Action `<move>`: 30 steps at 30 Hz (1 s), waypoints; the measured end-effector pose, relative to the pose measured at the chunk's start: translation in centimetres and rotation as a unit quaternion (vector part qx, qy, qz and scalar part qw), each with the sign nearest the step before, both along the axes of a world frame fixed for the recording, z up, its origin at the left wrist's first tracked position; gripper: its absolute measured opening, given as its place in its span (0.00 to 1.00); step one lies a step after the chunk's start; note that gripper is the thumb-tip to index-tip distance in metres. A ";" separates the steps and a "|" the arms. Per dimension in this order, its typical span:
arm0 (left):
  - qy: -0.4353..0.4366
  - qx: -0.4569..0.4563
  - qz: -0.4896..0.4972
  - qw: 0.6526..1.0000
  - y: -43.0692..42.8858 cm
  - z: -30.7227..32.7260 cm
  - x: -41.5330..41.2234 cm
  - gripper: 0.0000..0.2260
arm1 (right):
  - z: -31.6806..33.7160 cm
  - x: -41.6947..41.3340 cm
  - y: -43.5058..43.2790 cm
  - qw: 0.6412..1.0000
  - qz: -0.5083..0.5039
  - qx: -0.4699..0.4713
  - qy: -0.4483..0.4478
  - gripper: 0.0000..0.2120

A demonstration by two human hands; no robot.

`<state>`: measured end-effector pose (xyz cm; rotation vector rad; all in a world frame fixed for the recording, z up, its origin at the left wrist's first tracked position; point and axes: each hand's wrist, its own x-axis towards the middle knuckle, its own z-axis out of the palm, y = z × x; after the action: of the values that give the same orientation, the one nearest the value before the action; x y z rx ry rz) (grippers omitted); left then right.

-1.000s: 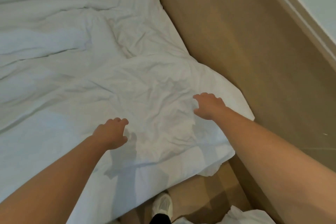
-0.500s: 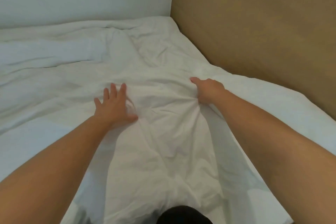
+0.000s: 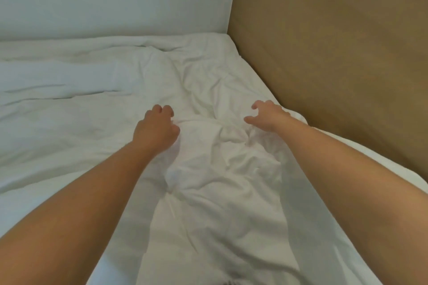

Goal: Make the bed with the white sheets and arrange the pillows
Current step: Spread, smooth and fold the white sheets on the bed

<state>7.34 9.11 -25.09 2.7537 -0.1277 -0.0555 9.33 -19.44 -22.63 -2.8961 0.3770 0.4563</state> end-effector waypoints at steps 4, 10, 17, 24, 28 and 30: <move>0.050 -0.058 0.017 0.997 -2.3 0.3 5.1 0.27 | -2.6 3.6 -3.2 0.988 -0.126 0.069 0.060 0.55; 0.211 0.005 0.057 0.976 -5.4 -4.4 7.4 0.47 | -9.6 5.5 -3.5 0.988 -0.131 0.003 0.083 0.50; 0.143 0.055 0.075 0.985 -6.7 -7.9 7.9 0.21 | -11.1 5.3 -2.5 0.993 0.009 -0.110 -0.036 0.16; -0.079 -0.153 0.043 0.984 -4.0 -2.0 9.8 0.08 | 8.8 15.8 -3.5 0.935 -0.021 -0.160 -0.316 0.13; 0.012 -0.134 -0.002 0.991 -5.3 -2.9 10.6 0.10 | 13.9 17.7 -5.0 0.935 -0.008 -0.236 -0.265 0.19; 0.115 -0.079 -0.007 0.990 -5.1 -4.8 10.9 0.11 | 9.7 17.2 -6.0 0.955 0.019 -0.197 -0.220 0.20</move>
<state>18.19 4.00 -29.92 2.5667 -0.0834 -0.3508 26.56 -25.42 -12.88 -3.2643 0.3732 -0.3010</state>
